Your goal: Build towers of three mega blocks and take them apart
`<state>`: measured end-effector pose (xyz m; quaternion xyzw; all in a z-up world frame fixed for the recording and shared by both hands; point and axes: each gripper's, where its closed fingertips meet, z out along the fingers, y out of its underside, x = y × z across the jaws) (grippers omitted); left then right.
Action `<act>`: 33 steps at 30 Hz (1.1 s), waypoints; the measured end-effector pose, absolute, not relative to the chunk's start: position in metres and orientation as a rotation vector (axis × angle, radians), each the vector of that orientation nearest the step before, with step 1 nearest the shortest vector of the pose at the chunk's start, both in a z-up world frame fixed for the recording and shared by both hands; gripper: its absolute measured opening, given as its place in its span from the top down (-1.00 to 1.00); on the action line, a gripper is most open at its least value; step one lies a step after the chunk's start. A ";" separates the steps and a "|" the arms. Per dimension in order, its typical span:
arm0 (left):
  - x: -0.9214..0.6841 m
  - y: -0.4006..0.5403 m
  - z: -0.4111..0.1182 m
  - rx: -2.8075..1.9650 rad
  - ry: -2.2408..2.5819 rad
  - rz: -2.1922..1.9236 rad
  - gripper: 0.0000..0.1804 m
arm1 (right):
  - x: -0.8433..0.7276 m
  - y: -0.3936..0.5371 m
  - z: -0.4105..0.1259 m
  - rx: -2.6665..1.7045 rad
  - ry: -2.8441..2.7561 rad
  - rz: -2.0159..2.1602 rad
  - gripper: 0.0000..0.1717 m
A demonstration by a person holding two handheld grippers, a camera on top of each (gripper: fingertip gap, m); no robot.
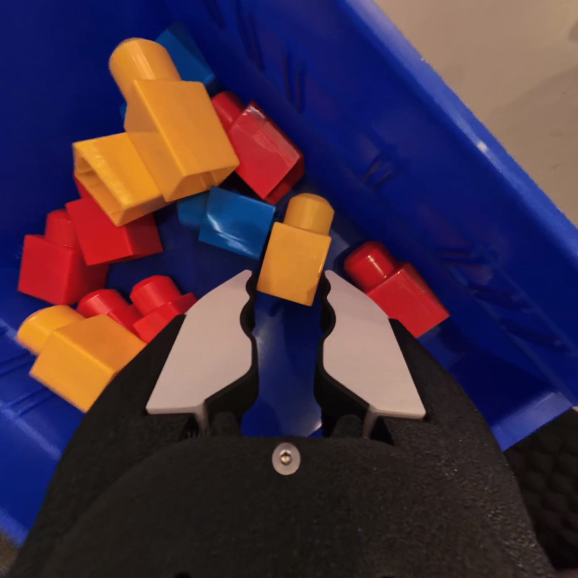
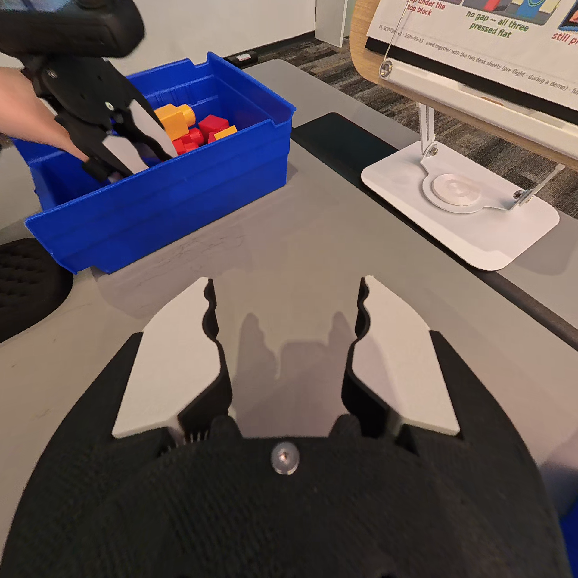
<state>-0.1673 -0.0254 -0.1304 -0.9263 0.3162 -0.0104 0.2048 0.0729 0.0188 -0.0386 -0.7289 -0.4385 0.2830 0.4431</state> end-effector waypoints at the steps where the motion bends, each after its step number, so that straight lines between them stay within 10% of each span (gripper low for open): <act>1: -0.171 -0.026 -0.123 -2.561 0.874 -0.013 0.58 | 0.073 0.020 -0.040 -1.810 -1.086 0.699 -0.02; 13: -0.049 -0.071 0.063 -1.761 0.990 -0.421 0.58 | 0.040 -0.055 0.044 -1.289 -1.138 1.134 0.02; 28: 0.029 -0.097 0.053 -1.628 1.226 -0.694 0.57 | 0.033 -0.097 0.065 -1.070 -1.219 1.209 0.59; 33: -0.046 -0.078 0.035 -1.864 1.101 -0.351 0.18 | 0.047 -0.043 0.026 -1.382 -1.235 0.940 0.60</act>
